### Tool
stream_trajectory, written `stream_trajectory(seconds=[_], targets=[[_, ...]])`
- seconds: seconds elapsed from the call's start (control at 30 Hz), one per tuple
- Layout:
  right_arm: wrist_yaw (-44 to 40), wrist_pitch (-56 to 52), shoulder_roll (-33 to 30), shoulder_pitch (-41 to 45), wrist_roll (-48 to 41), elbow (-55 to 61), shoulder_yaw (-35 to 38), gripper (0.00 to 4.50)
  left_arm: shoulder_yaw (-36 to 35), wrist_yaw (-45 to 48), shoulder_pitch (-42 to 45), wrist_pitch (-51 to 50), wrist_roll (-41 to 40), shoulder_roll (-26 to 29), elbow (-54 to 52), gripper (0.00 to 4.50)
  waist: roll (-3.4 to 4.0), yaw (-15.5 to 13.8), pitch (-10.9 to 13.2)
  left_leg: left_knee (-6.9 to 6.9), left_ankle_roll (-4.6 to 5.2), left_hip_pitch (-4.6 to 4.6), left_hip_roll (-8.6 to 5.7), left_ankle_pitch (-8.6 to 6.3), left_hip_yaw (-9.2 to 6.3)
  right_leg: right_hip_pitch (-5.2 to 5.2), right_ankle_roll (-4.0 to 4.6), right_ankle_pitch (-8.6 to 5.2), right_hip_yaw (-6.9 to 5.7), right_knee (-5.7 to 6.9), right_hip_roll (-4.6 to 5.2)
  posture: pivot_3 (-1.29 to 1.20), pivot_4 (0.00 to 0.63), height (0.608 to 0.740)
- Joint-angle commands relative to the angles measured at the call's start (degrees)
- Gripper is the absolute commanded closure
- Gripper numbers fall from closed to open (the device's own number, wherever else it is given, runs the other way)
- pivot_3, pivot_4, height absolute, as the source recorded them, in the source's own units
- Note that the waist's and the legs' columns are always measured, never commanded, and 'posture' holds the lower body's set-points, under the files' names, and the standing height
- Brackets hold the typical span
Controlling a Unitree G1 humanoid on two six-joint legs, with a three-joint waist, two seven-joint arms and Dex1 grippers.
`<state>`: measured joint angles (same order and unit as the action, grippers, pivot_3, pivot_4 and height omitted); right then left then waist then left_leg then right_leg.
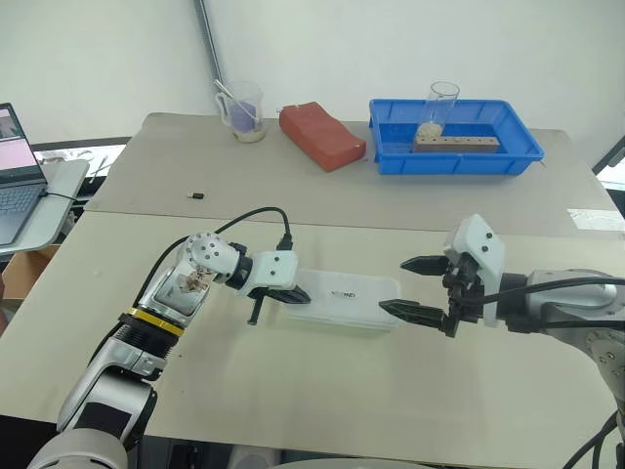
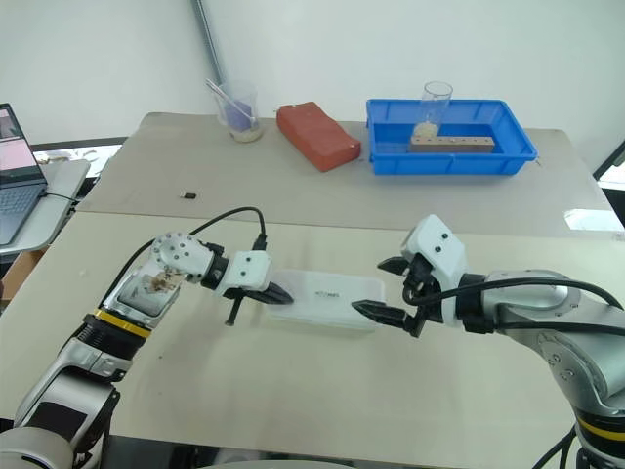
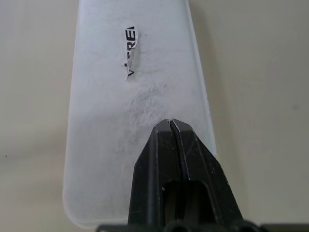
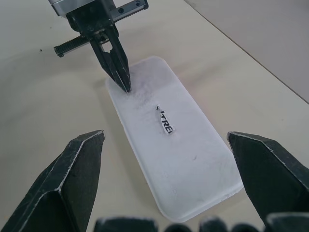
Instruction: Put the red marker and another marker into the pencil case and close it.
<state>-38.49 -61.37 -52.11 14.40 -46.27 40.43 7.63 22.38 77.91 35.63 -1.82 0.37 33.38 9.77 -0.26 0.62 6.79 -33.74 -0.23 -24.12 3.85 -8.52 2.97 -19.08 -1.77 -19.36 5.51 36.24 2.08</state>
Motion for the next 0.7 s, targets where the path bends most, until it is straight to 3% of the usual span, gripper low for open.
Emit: stream_trajectory(seconds=[0.03,0.17,0.23,0.3,0.5,0.7], targets=[[-0.2,2.3,-0.2,0.4,0.8,0.1,0.4,0.0,0.6,-0.3,-0.6,-0.9,0.7,0.3,0.2,4.42,0.01,0.1,0.0,0.0,0.0,0.0,0.0,0.0,0.0,0.0,0.0,0.0,0.0,0.01,0.0,0.0,0.15,0.74],[-2.4,4.3,-1.3,0.0,2.1,-1.8,0.3,0.0,-5.4,-1.7,0.4,-5.3,-4.4,1.4,-3.6,4.42,0.05,0.1,0.0,0.01,0.0,-0.02,0.01,0.0,0.0,-0.05,0.0,0.0,0.0,0.04,-0.01,0.0,0.15,0.74],[-4.4,6.4,-2.4,-1.1,3.5,-3.5,0.6,0.0,-10.3,-4.1,0.8,-10.9,-8.5,1.5,-6.0,3.92,0.06,0.2,0.0,0.01,0.0,-0.05,0.01,0.0,-0.01,-0.08,-0.01,0.0,0.0,0.05,-0.02,0.0,0.15,0.74],[-6.3,9.5,-3.5,-2.4,5.9,-5.6,0.6,0.0,-14.6,-4.9,-0.1,-16.4,-12.5,3.4,-9.1,3.14,0.0,0.2,0.0,0.01,0.0,-0.06,0.02,0.0,-0.02,-0.08,-0.02,-0.01,-0.02,0.04,-0.02,0.0,0.15,0.74],[-12.3,17.1,-6.8,-5.5,11.6,-11.3,0.3,0.0,-26.9,-6.2,-9.8,-27.4,-20.0,13.0,-15.1,0.06,-0.01,0.6,0.0,0.11,0.01,0.14,0.05,0.0,0.03,-0.01,-0.02,-0.02,0.03,0.03,-0.02,0.0,0.15,0.74],[-14.6,19.8,-6.8,-5.2,13.5,-14.7,1.1,0.0,-34.3,-9.8,-21.1,-25.6,-20.1,17.4,-20.3,0.06,-0.15,0.2,0.1,0.38,-0.01,0.46,0.08,-0.01,0.17,-0.1,0.07,-0.06,-0.01,-0.02,0.1,0.0,0.15,0.74]])
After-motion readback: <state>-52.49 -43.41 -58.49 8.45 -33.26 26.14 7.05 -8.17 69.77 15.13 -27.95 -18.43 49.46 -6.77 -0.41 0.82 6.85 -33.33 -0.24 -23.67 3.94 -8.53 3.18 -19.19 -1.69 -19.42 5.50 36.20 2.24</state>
